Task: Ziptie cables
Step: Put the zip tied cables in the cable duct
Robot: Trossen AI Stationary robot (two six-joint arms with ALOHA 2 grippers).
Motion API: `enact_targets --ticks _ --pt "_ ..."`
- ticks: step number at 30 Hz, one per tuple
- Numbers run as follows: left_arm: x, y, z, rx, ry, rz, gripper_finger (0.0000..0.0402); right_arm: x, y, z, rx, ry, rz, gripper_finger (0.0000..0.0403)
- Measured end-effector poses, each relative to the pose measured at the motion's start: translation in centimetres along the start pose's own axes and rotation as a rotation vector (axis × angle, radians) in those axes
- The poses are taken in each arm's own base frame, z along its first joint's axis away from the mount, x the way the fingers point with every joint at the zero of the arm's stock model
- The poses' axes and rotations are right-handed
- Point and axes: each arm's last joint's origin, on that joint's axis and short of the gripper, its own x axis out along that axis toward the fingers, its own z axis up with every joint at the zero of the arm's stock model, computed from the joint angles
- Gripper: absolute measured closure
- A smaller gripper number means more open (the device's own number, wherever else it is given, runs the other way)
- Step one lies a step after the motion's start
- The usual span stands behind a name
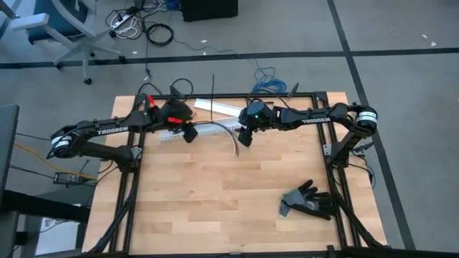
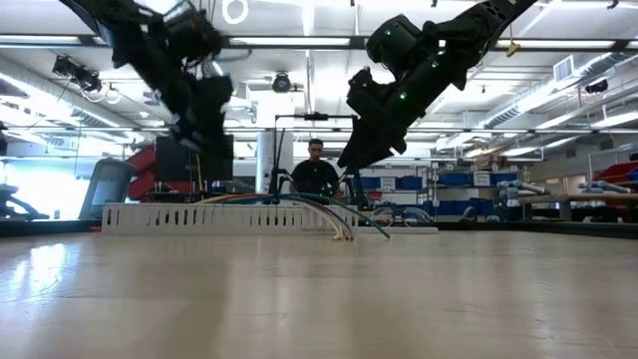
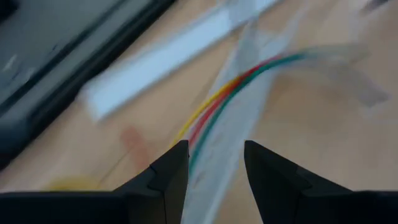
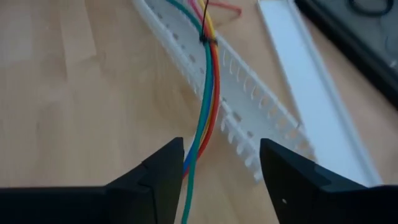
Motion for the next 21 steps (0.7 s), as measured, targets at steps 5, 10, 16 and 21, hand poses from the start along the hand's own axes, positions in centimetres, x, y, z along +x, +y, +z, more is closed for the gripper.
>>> enact_targets --ticks 5,10,16,21 --pt "-1.8 -2.4 1.1 0.061 -0.215 -0.112 0.0236 0.0 1.1 -0.9 0.026 0.08 0.029 0.0196" --pt "-3.0 -3.9 -0.7 0.057 -0.369 -0.208 0.0236 1.5 2.2 -2.1 0.041 0.122 0.016 0.0202" --pt "-2.9 -4.3 -4.5 -0.039 -0.444 -0.283 0.0236 4.7 2.4 -3.4 0.067 0.096 0.009 0.0204" --pt "-2.9 -4.3 -5.7 -0.094 -0.466 -0.303 0.0236 6.5 1.9 -4.0 0.122 0.066 0.014 0.0205"
